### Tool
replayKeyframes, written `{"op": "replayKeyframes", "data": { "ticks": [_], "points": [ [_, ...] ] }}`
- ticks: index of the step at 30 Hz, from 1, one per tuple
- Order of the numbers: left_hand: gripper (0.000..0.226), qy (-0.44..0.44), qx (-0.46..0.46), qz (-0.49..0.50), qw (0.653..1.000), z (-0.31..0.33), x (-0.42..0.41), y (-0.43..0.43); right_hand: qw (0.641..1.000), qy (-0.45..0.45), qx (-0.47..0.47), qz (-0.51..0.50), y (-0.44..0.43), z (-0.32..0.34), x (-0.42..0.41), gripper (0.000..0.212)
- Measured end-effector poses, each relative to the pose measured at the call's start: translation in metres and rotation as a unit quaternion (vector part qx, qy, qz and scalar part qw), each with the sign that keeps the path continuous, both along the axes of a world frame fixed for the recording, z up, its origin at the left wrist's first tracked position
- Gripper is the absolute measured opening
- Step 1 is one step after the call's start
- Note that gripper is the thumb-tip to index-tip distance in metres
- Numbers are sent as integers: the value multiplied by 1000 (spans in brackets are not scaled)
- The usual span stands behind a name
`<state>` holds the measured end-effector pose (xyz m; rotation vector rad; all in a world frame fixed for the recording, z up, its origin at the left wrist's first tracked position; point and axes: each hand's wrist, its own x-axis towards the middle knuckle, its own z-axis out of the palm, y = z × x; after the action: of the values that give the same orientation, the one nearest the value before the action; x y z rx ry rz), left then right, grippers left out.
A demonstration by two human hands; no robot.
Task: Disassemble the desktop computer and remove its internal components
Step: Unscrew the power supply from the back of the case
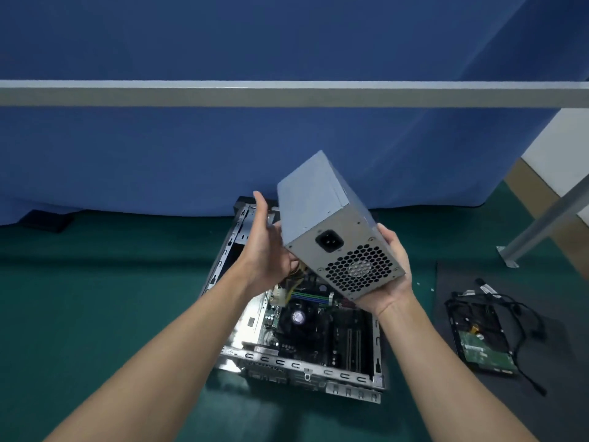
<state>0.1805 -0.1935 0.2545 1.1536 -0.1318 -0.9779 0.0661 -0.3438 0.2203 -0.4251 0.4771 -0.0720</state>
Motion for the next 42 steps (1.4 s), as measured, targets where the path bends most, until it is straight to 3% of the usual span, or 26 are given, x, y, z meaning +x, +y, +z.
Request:
{"op": "replayKeyframes", "data": {
  "ticks": [3, 7, 12, 16, 20, 22, 25, 27, 29, 31, 33, 36, 39, 42],
  "points": [
    [93, -30, 13, -36, 999, 19, 5, -4, 999, -21, 5, -42, -7, -3, -1, 33],
    [72, -124, 106, -133, 978, 33, 7, -11, 997, -43, -8, -69, -7, -7, -4, 36],
    [68, -172, 181, -122, 961, 28, 3, -20, 996, -10, -42, -81, -6, -16, -18, 51],
    [57, -302, 196, -48, 932, 21, -14, -31, 966, 75, -225, -99, -5, -13, -29, 50],
    [83, -448, 262, -15, 855, 22, -40, -42, 858, 242, -440, -109, -8, 5, -29, 59],
    [84, -533, 256, -15, 806, 22, -54, -46, 835, 290, -456, -100, -12, 24, -33, 60],
    [86, -687, 210, -38, 695, 18, -68, -52, 918, 246, -298, -93, -31, 54, -53, 74],
    [94, -788, 161, -64, 590, 17, -73, -55, 953, 201, -219, -55, -47, 67, -71, 86],
    [102, -865, 129, -87, 477, 16, -78, -61, 962, 197, -185, -40, -61, 68, -87, 95],
    [108, -904, 105, -136, 392, 12, -86, -69, 957, 217, -194, -17, -70, 61, -101, 84],
    [112, -915, 90, -199, 340, 7, -97, -82, 950, 235, -203, 4, -77, 52, -116, 58],
    [113, -913, 94, -271, 291, 0, -119, -106, 954, 254, -160, 5, -97, 30, -141, 41],
    [114, -915, 93, -315, 234, -10, -144, -133, 956, 265, -128, 4, -119, 7, -169, 35],
    [116, -910, 95, -350, 204, -23, -171, -161, 958, 263, -115, 7, -143, -12, -199, 38]
  ]
}}
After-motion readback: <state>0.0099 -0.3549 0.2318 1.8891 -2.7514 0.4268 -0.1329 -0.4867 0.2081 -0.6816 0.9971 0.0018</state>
